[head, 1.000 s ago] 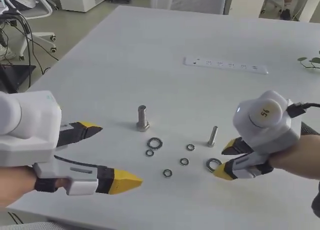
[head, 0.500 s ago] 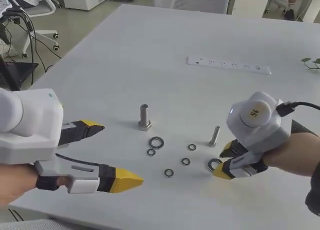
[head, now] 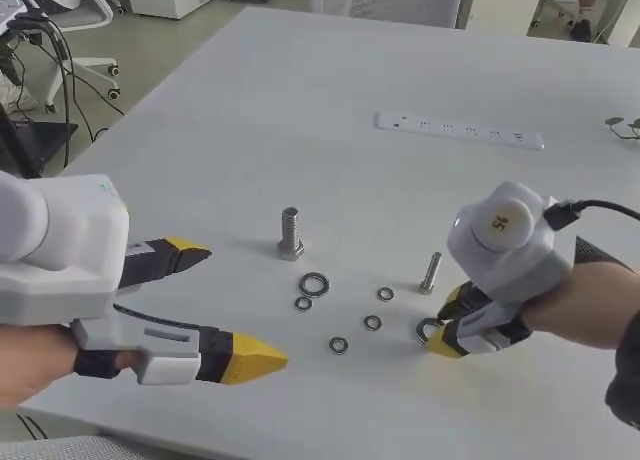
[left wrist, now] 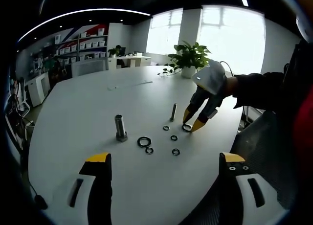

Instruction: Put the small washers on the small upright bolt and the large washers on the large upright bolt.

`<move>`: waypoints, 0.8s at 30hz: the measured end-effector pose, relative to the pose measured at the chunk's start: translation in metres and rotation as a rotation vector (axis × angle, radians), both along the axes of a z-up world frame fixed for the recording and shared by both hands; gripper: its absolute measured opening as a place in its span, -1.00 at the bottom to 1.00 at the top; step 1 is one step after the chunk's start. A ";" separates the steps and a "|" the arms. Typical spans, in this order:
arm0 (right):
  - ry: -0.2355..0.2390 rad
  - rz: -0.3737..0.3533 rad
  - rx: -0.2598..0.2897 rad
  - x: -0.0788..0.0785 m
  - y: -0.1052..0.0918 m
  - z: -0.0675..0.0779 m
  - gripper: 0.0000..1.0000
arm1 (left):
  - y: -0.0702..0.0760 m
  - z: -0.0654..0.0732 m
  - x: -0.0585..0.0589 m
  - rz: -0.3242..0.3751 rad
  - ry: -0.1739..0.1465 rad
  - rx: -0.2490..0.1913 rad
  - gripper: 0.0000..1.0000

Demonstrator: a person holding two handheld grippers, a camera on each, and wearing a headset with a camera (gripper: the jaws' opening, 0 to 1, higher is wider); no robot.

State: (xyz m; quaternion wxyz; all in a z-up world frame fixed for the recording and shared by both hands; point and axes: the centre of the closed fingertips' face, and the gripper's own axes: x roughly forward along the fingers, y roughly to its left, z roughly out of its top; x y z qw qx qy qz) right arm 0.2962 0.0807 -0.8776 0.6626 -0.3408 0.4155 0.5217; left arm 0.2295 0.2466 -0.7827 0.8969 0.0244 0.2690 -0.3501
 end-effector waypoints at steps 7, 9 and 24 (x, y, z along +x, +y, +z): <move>0.014 -0.002 -0.010 0.001 0.000 0.000 -0.49 | 0.000 0.001 0.000 0.001 -0.003 -0.003 0.81; 0.013 0.003 -0.021 0.001 0.001 0.000 -0.49 | 0.000 0.001 0.000 0.001 -0.004 -0.004 0.81; 0.006 0.014 -0.039 0.000 0.000 0.002 -0.53 | -0.001 0.002 0.000 -0.002 -0.004 -0.004 0.80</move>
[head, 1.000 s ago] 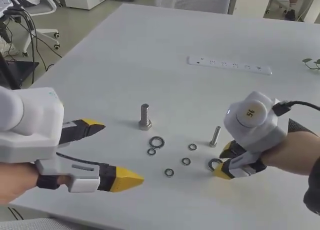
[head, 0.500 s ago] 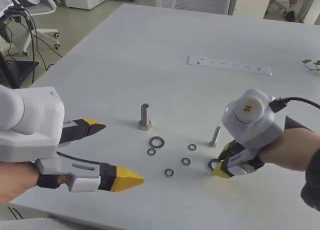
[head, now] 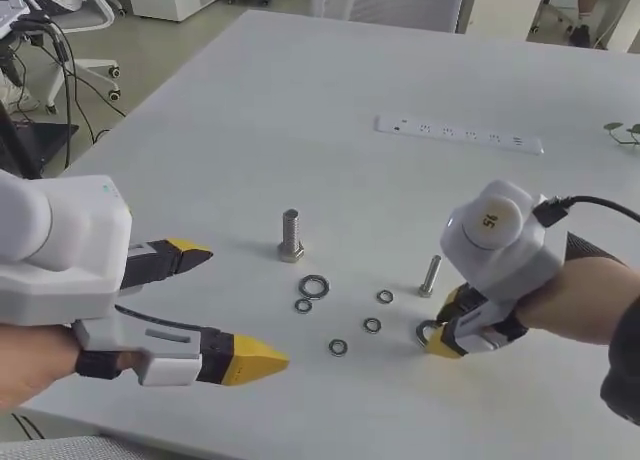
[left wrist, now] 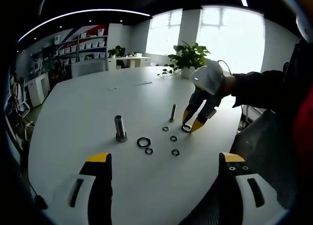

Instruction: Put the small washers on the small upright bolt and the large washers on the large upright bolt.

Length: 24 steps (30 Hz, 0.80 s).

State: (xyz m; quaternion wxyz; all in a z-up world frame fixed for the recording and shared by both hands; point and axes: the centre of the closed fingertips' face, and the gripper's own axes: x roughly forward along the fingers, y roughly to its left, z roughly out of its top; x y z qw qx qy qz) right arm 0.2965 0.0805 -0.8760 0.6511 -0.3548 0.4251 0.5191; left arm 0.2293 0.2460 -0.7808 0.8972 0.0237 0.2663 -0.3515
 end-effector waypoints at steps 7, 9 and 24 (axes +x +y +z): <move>0.001 0.008 -0.008 -0.003 -0.002 0.004 -0.53 | 0.000 -0.001 0.000 -0.001 0.001 0.000 0.80; -0.002 0.010 -0.011 -0.003 -0.002 0.006 -0.53 | 0.000 -0.001 -0.001 -0.003 0.001 0.001 0.80; -0.026 0.052 0.027 -0.014 0.014 0.049 -0.54 | 0.000 0.003 -0.001 -0.002 -0.015 -0.006 0.79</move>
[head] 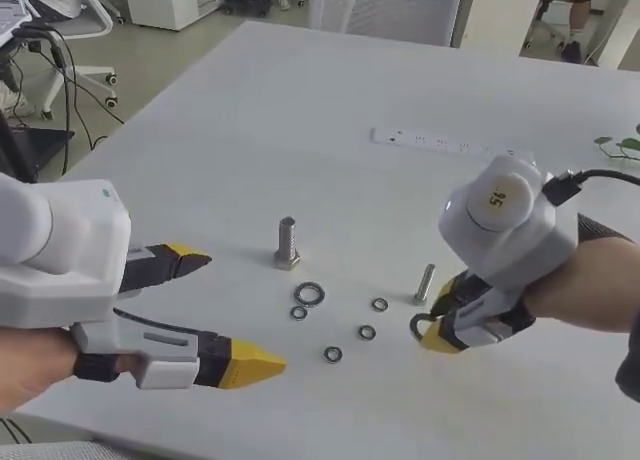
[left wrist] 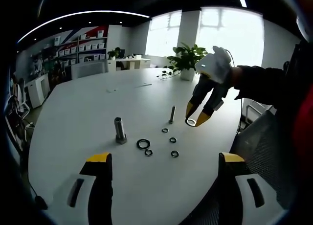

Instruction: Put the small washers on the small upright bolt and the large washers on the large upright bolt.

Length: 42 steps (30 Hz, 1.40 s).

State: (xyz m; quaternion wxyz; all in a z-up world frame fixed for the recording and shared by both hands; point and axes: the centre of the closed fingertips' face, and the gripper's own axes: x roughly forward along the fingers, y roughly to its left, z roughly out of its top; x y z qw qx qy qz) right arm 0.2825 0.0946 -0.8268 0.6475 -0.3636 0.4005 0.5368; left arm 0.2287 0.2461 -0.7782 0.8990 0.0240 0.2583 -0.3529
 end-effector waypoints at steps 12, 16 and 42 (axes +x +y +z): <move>-0.034 0.037 0.021 -0.003 0.014 0.025 -0.54 | -0.001 0.003 0.001 0.000 -0.008 -0.004 0.79; -0.038 0.040 0.017 -0.002 0.014 0.027 -0.54 | -0.002 0.003 0.001 0.000 -0.008 -0.001 0.78; -0.094 0.087 0.016 0.024 0.031 0.057 -0.54 | -0.006 0.001 0.002 -0.001 -0.007 0.003 0.78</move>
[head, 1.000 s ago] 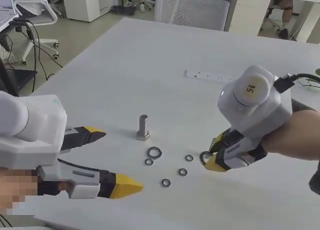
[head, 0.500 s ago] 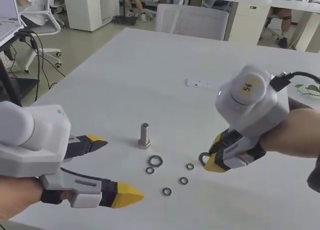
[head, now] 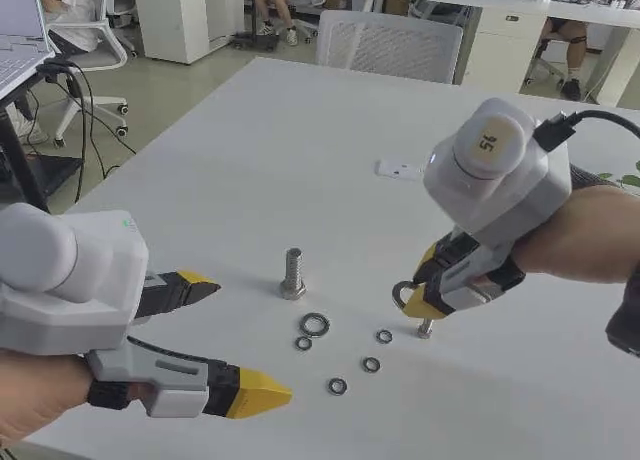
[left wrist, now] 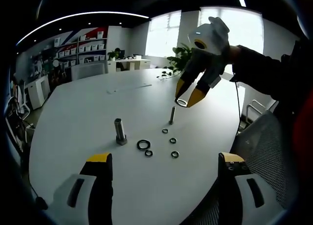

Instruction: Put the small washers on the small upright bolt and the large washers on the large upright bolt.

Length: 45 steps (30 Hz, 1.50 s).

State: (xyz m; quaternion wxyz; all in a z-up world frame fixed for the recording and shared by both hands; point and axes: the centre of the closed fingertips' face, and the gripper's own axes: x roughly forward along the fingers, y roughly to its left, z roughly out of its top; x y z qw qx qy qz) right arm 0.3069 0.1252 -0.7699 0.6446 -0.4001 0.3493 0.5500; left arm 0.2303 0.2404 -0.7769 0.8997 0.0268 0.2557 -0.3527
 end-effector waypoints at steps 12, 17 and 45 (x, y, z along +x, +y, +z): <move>-0.022 0.031 0.009 0.021 0.022 0.014 -0.54 | 0.001 0.000 0.001 0.003 0.003 0.002 0.78; -0.027 0.043 0.003 0.030 0.028 0.017 -0.54 | 0.002 -0.001 0.002 0.006 0.007 0.001 0.78; -0.041 0.149 -0.020 0.057 0.086 0.019 -0.54 | 0.004 -0.007 0.003 0.014 0.023 0.008 0.77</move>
